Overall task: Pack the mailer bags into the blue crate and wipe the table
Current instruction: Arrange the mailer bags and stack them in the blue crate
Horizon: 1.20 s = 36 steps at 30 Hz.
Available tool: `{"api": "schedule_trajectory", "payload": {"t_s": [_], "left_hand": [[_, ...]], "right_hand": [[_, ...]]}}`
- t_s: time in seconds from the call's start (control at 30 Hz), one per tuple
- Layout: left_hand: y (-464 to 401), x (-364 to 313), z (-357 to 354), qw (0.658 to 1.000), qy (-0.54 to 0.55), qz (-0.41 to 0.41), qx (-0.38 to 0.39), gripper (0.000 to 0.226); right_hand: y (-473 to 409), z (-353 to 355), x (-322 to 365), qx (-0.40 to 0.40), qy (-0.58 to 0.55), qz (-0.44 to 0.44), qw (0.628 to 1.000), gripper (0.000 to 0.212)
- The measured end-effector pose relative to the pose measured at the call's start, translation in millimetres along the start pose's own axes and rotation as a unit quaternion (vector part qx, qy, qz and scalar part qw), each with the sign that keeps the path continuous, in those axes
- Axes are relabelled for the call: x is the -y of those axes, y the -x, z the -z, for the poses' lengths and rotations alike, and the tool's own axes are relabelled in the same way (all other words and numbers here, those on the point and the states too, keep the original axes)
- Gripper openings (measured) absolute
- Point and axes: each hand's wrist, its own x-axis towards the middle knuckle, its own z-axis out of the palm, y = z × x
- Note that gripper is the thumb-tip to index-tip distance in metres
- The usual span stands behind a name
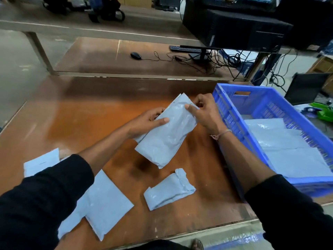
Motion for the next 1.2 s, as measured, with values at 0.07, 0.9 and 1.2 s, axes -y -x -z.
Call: {"api": "schedule_trajectory", "payload": {"t_s": [0.07, 0.9, 1.2], "left_hand": [[-10, -8, -12, 1.0, 0.013, -0.009, 0.011, 0.043], [-278, -157, -161, 0.918, -0.376, -0.093, -0.083, 0.035], [-361, -127, -211, 0.869, -0.489, 0.024, -0.073, 0.023]], "right_hand": [[-6, 14, -10, -0.008, -0.019, -0.033, 0.999, 0.027], [-104, 297, -190, -0.05, 0.013, -0.14, 0.989, 0.038], [-160, 280, -262, 0.027, 0.314, -0.012, 0.949, 0.042]]}}
